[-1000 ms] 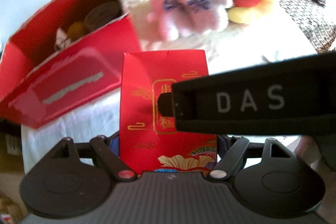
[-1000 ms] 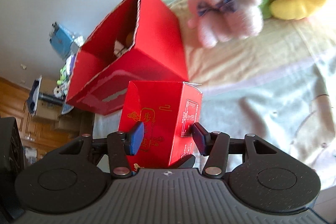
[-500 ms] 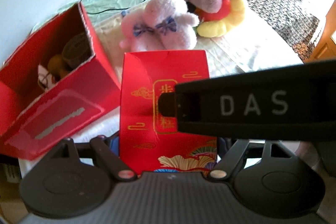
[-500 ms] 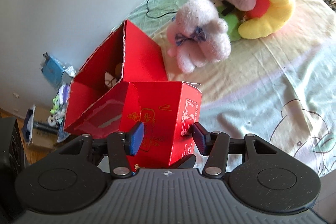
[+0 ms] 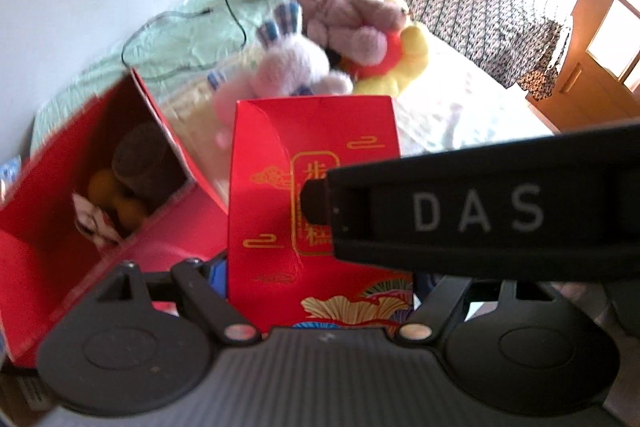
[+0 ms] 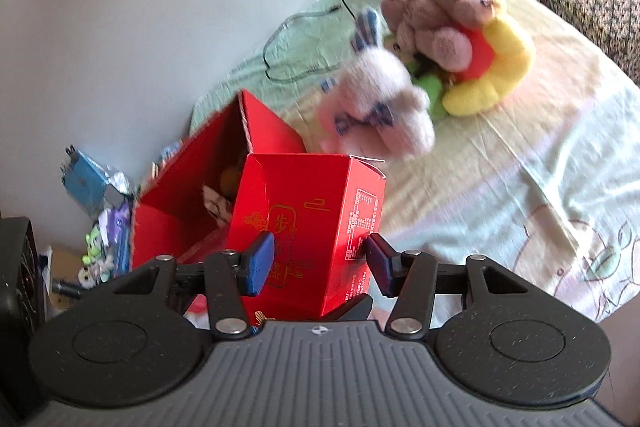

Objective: Organize objects
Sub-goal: 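Carry the held red gift box up and over the red box opening, then lower the red gift box into the red box beside the shoe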

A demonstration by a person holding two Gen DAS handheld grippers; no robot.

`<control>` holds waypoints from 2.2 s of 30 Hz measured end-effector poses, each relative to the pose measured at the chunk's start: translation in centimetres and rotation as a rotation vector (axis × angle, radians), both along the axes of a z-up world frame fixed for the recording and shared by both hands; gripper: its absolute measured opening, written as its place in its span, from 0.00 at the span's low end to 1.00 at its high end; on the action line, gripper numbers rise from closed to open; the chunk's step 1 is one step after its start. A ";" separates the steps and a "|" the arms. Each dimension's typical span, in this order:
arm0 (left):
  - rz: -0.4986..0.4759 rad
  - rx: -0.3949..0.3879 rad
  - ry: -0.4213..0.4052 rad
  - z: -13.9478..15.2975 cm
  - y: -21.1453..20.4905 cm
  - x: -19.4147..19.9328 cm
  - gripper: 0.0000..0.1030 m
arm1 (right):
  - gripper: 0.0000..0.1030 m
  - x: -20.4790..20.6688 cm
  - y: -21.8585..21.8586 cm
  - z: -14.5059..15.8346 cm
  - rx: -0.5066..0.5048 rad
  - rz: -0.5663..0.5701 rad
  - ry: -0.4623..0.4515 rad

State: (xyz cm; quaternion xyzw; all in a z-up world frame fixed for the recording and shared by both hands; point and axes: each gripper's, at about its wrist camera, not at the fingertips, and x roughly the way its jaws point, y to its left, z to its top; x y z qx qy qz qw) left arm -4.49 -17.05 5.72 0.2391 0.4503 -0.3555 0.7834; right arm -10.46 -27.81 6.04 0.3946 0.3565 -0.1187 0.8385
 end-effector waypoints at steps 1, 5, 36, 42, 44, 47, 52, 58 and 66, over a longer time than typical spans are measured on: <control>-0.005 -0.005 -0.007 0.4 0.1 0.2 0.77 | 0.53 0.3 0.1 0.5 -0.008 -0.007 -0.008; -0.007 -0.036 -0.037 1.9 1.0 1.6 0.77 | 0.53 1.6 0.6 2.1 -0.043 -0.017 -0.040; 0.323 -0.105 -0.128 1.4 14.2 14.3 0.77 | 0.51 18.2 9.8 1.5 -0.114 0.239 -0.188; 0.384 -0.091 -0.101 -0.7 15.5 17.1 0.77 | 0.51 21.4 10.3 -0.5 -0.096 0.297 -0.168; 0.404 -0.079 -0.084 -1.7 15.8 17.9 0.77 | 0.51 22.3 10.4 -1.4 -0.083 0.317 -0.152; 0.434 -0.059 -0.063 -3.0 16.3 18.8 0.77 | 0.51 23.6 10.6 -2.6 -0.065 0.352 -0.131; 0.495 -0.021 -0.026 -4.9 17.2 19.5 0.77 | 0.51 25.5 11.5 -4.2 -0.045 0.442 -0.090; 0.560 0.025 0.011 -6.2 17.7 19.9 0.77 | 0.51 27.0 11.9 -5.5 -0.033 0.534 -0.060; 0.611 0.069 0.059 -7.4 17.9 20.4 0.77 | 0.51 28.1 12.2 -6.6 0.000 0.594 -0.023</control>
